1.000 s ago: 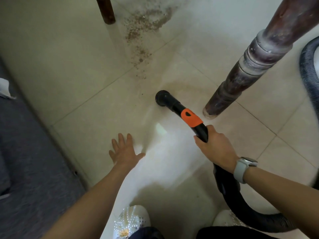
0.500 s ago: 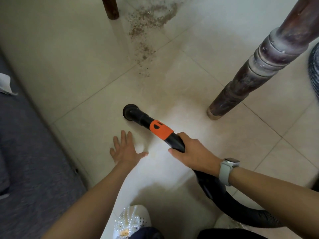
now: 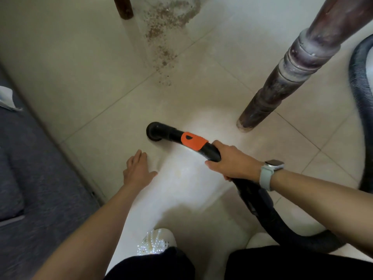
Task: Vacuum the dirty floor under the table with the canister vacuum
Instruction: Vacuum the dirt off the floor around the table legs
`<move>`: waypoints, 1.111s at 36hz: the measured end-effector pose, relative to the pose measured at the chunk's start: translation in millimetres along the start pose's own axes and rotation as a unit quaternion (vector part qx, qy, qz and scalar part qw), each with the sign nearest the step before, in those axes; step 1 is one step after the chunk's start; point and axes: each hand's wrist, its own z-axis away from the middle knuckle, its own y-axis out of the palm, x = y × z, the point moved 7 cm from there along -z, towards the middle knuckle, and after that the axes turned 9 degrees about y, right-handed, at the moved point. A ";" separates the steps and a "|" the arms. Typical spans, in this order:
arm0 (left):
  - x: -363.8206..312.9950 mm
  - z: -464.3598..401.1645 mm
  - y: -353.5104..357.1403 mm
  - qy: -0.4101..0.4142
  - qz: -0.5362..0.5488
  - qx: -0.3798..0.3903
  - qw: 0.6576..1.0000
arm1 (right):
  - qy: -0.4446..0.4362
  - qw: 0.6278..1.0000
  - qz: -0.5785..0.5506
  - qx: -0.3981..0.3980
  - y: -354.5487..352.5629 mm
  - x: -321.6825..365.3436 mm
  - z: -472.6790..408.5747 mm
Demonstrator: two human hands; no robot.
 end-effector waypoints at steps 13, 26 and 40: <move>1.4 12.8 18.2 -0.040 0.038 0.017 0.998 | 0.005 0.994 0.085 0.060 4.0 -52.9 40.1; -21.4 -5.0 15.9 -0.007 0.029 0.018 0.999 | 0.002 0.990 0.072 -0.122 -26.8 -53.0 13.4; -28.1 -3.4 21.0 0.006 -0.026 0.030 0.999 | -0.009 0.986 -0.160 -0.046 6.7 -58.9 14.7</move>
